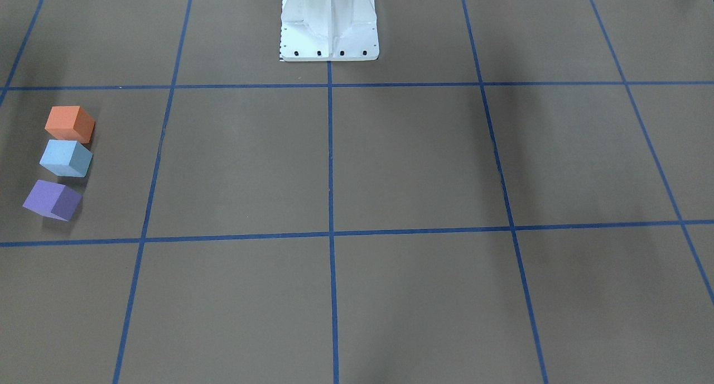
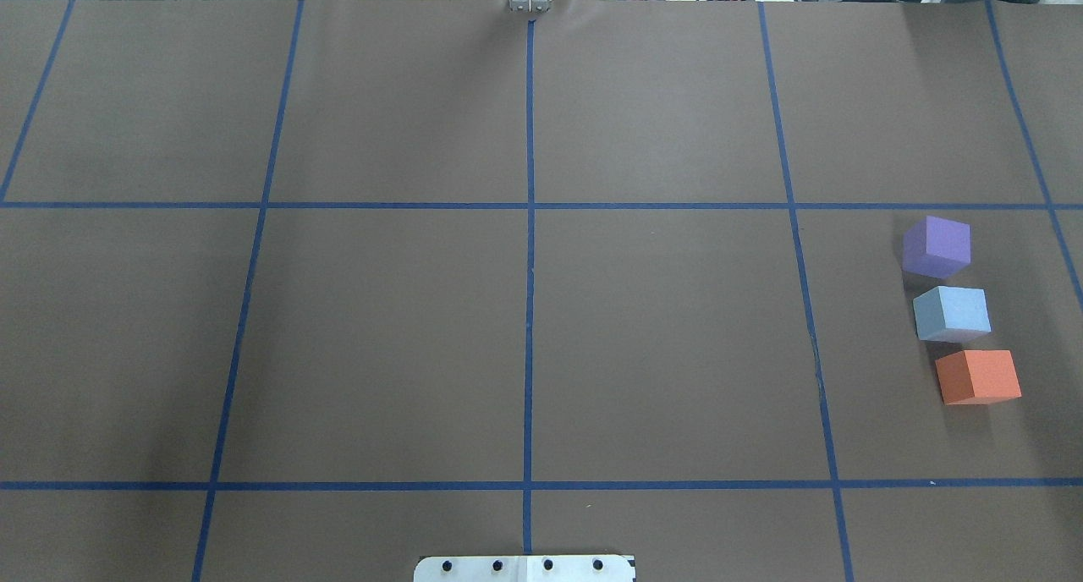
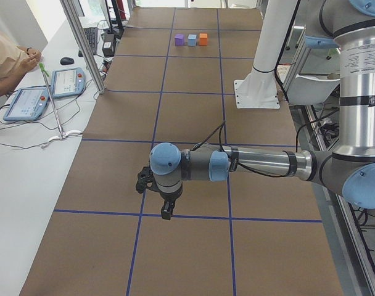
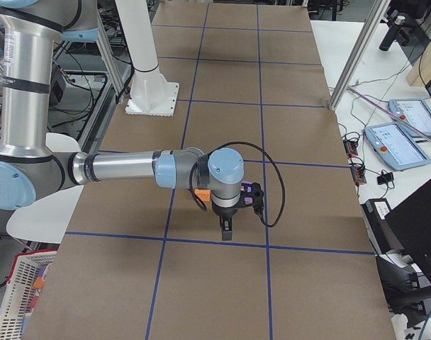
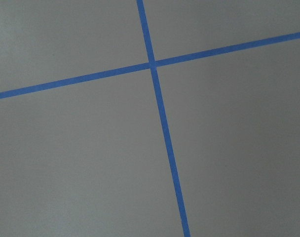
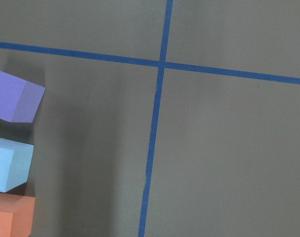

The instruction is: Place blue block between orange and purple blocks

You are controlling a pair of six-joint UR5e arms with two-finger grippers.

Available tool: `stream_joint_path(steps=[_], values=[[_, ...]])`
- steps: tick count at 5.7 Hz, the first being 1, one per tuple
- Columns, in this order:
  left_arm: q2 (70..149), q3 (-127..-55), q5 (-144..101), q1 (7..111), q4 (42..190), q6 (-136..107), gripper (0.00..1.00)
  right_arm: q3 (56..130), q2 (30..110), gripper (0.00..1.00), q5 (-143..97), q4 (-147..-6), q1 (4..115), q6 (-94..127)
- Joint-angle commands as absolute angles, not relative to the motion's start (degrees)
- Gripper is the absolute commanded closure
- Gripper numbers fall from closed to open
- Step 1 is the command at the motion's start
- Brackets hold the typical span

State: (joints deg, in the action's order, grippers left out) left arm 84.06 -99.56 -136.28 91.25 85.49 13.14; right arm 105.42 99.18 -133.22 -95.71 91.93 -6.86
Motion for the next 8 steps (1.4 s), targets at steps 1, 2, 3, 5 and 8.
stream_joint_path(steps=[1,2,3,5,8], values=[[84.0,-99.2,-136.2,91.2,85.4,13.1,0.00,105.2,99.5,0.00,-133.7,-95.7,91.9,-6.9],[84.0,-99.2,-136.2,91.2,85.3,13.1,0.00,105.2,99.7,0.00,-134.1,-95.7,91.9,-6.9],[84.0,-99.1,-136.2,91.2,85.4,13.1,0.00,104.9,99.8,0.00,-135.8,-95.7,91.8,-6.9],[84.1,-99.1,-133.5,91.2,85.4,13.1,0.00,104.5,99.8,0.00,-135.8,-95.8,91.8,-6.9],[84.2,-99.3,-132.9,91.1,85.5,13.1,0.00,104.2,99.8,0.00,-135.7,-95.7,91.5,-6.9]])
